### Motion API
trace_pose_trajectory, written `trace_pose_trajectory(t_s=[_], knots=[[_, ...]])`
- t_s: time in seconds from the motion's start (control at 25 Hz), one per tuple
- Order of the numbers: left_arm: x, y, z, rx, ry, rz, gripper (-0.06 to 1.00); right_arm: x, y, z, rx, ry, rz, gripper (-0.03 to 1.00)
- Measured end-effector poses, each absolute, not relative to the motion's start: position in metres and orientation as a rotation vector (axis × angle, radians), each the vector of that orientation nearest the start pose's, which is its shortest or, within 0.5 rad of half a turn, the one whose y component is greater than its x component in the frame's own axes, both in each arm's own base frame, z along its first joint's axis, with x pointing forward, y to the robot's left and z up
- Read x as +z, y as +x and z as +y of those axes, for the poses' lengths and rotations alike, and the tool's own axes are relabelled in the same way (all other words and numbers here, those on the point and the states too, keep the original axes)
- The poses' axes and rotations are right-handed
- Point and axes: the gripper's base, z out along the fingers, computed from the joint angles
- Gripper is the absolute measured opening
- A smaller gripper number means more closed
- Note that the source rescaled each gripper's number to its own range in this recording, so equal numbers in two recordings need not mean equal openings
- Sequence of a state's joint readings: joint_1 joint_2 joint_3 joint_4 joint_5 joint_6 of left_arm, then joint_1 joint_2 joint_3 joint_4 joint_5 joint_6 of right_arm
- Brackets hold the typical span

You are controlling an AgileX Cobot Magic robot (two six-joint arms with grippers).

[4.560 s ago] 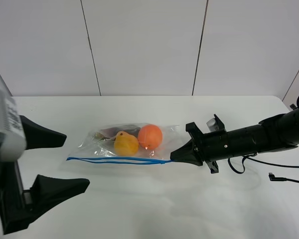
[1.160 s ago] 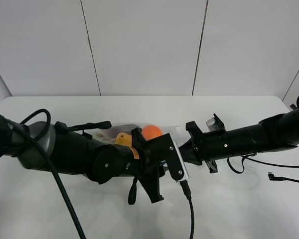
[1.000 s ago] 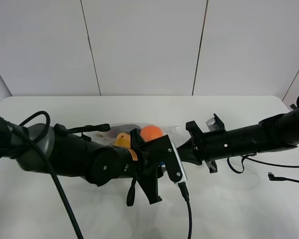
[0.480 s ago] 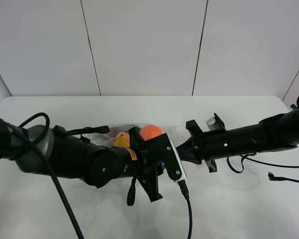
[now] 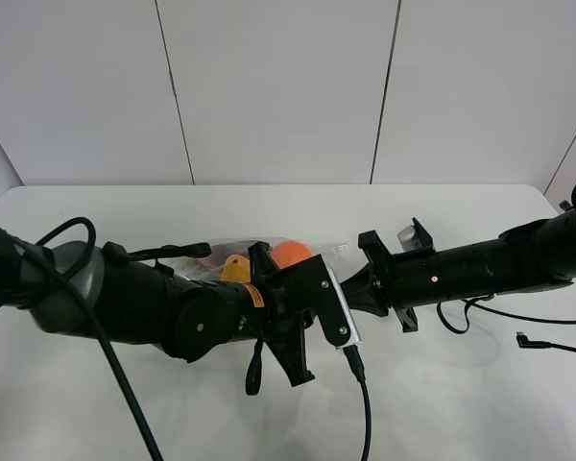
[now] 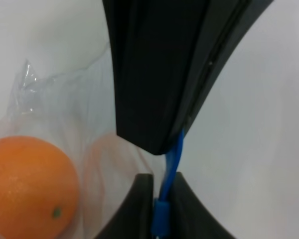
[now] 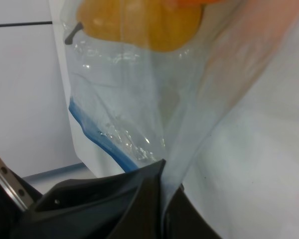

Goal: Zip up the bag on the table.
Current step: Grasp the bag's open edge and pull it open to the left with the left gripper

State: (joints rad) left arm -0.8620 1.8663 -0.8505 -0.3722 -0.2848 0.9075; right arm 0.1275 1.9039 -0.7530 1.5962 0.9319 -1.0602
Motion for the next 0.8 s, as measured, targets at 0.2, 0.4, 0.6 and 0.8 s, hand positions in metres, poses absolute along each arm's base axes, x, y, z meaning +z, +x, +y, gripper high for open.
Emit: trace_pose_trajectory(t_s=[0.2, 0.4, 0.6, 0.8], knots=[[0.139, 0.241, -0.266, -0.055, 1.398, 1.728, 0.0, 0.122, 0.287, 0.109, 1.457, 0.199, 2.589, 0.0], [0.14, 0.243, -0.265, -0.042, 1.392, 1.714, 0.0, 0.123, 0.288, 0.102, 1.461, 0.215, 2.58, 0.0], [0.14, 0.253, -0.255, -0.02, 1.36, 1.742, 0.0, 0.123, 0.292, 0.084, 1.458, 0.257, 2.56, 0.0], [0.138, 0.267, -0.238, 0.007, 1.325, 1.803, 0.0, 0.123, 0.293, 0.064, 1.453, 0.283, 2.55, 0.0]])
